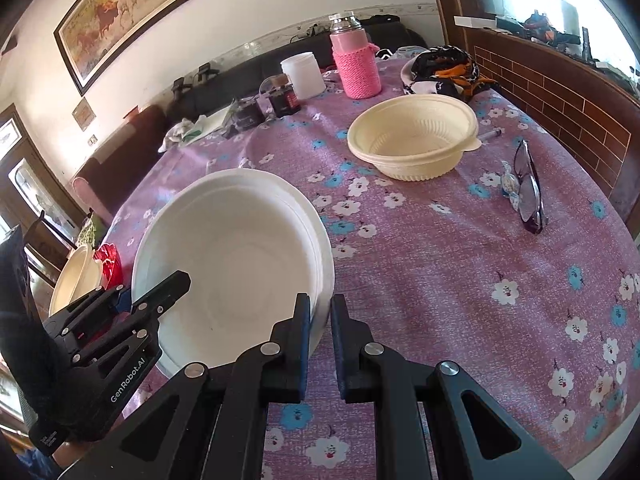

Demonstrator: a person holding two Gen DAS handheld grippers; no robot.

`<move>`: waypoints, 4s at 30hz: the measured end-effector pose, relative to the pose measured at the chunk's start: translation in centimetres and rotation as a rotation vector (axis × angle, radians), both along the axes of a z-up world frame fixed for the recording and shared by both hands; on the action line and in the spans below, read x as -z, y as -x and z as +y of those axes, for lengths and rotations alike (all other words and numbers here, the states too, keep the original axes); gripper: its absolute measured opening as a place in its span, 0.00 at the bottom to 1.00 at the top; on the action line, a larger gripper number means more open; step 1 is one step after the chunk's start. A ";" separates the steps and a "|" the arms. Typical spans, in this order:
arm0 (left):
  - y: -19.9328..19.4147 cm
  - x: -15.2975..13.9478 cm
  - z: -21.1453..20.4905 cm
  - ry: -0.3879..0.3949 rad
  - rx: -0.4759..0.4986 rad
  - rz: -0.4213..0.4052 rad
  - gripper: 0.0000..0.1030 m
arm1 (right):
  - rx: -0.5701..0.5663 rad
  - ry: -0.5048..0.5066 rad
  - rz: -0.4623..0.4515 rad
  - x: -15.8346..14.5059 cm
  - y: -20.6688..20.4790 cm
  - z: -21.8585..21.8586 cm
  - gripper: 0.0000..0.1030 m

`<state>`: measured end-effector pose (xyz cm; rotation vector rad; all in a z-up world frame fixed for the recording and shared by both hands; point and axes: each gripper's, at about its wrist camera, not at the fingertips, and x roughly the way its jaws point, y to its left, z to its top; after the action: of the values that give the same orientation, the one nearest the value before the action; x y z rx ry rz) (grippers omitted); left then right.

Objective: Organize plates and bowls
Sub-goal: 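Grasp the white bowl rim with the left gripper while the right gripper holds it, then carry the white bowl with both grippers over the red plate stack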

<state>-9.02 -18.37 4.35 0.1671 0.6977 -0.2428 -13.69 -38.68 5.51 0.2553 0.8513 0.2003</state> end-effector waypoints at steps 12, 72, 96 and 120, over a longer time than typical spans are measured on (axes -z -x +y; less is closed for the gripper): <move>0.7 -0.1 1.6 0.023 -0.023 -0.005 0.17 | -0.019 0.027 0.007 -0.3 0.1 1.8 0.11; 4.0 -7.7 12.1 0.136 -0.196 -0.185 0.30 | -0.233 -0.029 -0.069 -8.0 -1.2 11.1 0.11; 5.7 -7.6 25.3 0.185 -0.464 -0.165 0.31 | -0.483 -0.095 0.077 -7.3 -6.2 25.5 0.12; 4.8 -4.0 27.5 0.222 -0.512 -0.060 0.32 | -0.506 -0.065 0.162 -4.3 -6.7 28.2 0.12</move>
<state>-13.80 9.18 8.33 -0.2161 0.6273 0.1754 -7.00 -10.46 9.82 0.1125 1.0622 0.6878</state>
